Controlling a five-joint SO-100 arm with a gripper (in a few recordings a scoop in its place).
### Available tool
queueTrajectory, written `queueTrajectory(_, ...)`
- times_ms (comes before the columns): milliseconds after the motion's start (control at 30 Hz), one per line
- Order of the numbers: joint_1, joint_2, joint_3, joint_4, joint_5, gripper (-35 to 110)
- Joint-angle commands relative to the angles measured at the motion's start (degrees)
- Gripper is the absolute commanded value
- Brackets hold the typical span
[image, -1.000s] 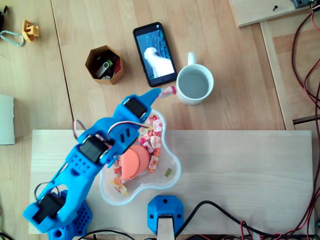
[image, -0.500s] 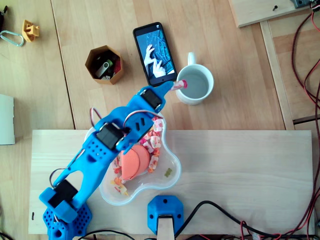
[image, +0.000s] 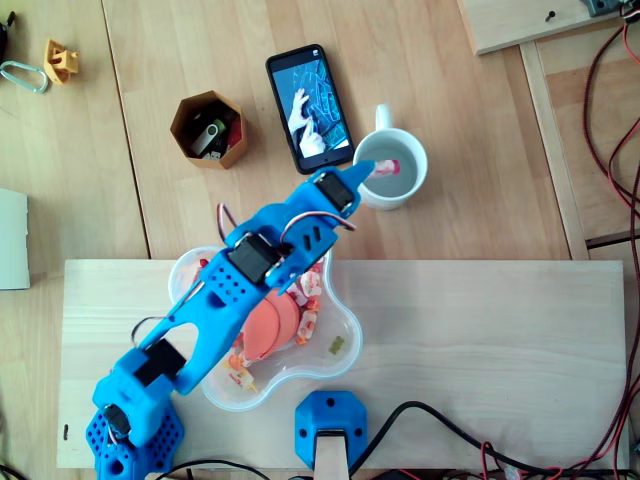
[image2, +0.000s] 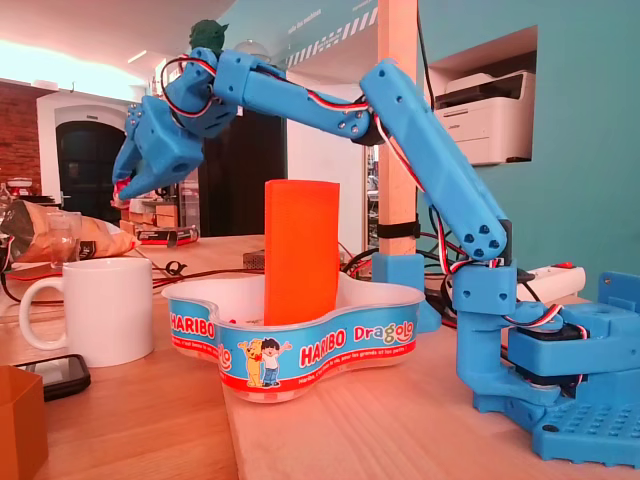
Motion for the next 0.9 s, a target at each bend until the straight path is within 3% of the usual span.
queueTrajectory(0, 1.3, 0.5, -6.0, -0.3, 0.8, -4)
queueTrajectory(867, 1.6, -4.7, -7.4, -0.3, 1.0, -4)
